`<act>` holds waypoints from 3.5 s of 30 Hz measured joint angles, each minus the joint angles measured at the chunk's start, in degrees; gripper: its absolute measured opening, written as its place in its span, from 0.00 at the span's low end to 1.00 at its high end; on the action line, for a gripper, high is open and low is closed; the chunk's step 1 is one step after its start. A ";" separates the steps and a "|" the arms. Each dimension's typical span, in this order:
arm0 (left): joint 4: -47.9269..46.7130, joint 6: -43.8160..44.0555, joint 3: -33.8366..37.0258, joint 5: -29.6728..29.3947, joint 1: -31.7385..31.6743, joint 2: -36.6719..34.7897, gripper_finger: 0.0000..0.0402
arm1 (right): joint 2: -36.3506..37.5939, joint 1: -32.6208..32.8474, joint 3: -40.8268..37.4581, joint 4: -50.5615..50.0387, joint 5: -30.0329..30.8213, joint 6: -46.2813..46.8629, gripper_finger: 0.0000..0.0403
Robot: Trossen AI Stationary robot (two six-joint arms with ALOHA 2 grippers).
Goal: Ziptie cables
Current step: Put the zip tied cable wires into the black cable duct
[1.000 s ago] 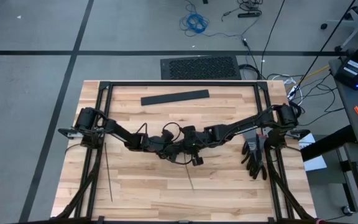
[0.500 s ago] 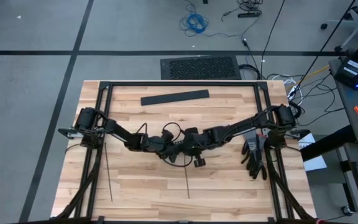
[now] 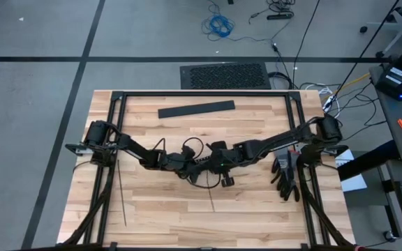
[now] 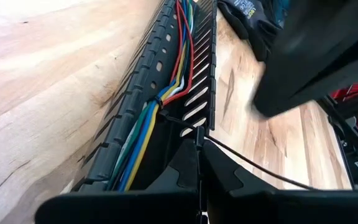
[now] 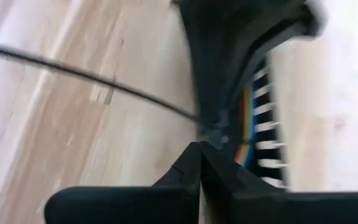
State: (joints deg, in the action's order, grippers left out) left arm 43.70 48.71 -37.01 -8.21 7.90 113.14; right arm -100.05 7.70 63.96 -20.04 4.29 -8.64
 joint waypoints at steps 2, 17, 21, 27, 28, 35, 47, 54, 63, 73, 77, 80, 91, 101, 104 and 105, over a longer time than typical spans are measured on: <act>0.00 -0.08 0.00 0.00 0.00 0.00 0.01 | 1.65 -0.65 0.02 0.48 0.14 -0.78 0.00; -0.44 -1.23 -0.46 0.02 0.00 0.00 0.01 | -2.34 -5.07 0.02 4.43 -3.21 -2.98 0.00; -0.44 -1.33 -0.48 0.02 0.00 0.00 0.01 | -3.10 -5.09 0.04 6.09 -4.63 -3.19 0.00; -0.48 -1.44 -0.52 0.02 0.00 0.00 0.01 | -6.21 -5.17 0.04 6.91 -4.64 -4.21 0.00; -0.47 -1.46 -0.53 0.02 0.00 0.00 0.01 | -6.76 -5.32 0.04 7.03 -4.74 -4.27 0.00; -0.55 -1.51 -0.60 0.02 0.00 0.00 0.01 | -9.35 -6.69 0.35 7.55 -8.89 -4.07 0.00; -0.37 -1.86 -0.87 0.11 0.04 0.09 0.01 | -8.35 -4.68 0.35 3.45 -10.63 -2.92 0.00; -0.39 -1.57 -0.87 -0.35 0.02 0.09 0.01 | -8.02 -4.96 0.26 3.27 -9.48 -4.03 0.00; 2.63 -6.96 -0.52 -0.80 0.11 0.44 0.04 | 2.13 -4.53 0.70 -1.39 -2.72 -4.34 0.00; 8.69 -23.03 -0.19 1.72 2.60 -0.51 0.12 | 14.83 -1.38 0.96 -7.85 13.69 3.17 0.08; 7.67 -28.04 -0.04 1.98 4.20 -2.98 0.12 | 17.53 0.13 0.96 -12.10 16.00 7.89 0.08; 8.90 -33.04 -0.07 0.53 5.40 -6.07 0.13 | 18.46 2.50 0.96 -14.21 17.20 10.76 0.07; 3.74 -41.43 -0.28 -5.12 6.86 -14.23 0.13 | 18.67 12.48 0.96 -20.29 27.47 20.46 0.06; -1.95 -35.10 -0.33 -9.36 12.05 -13.81 0.13 | 18.76 23.53 -3.52 -39.51 34.61 51.58 0.06; -1.65 -34.47 -0.33 -11.97 13.04 -13.79 0.13 | 18.76 26.99 -7.76 -37.88 34.47 59.09 0.06; -1.03 -34.15 -0.35 -12.17 13.16 -13.79 0.13 | 18.76 27.84 -9.32 -37.06 34.59 61.58 0.06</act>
State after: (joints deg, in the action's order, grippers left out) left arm 42.67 14.55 -37.36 -20.38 21.06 99.35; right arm -81.30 35.54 54.65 -57.10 38.87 52.94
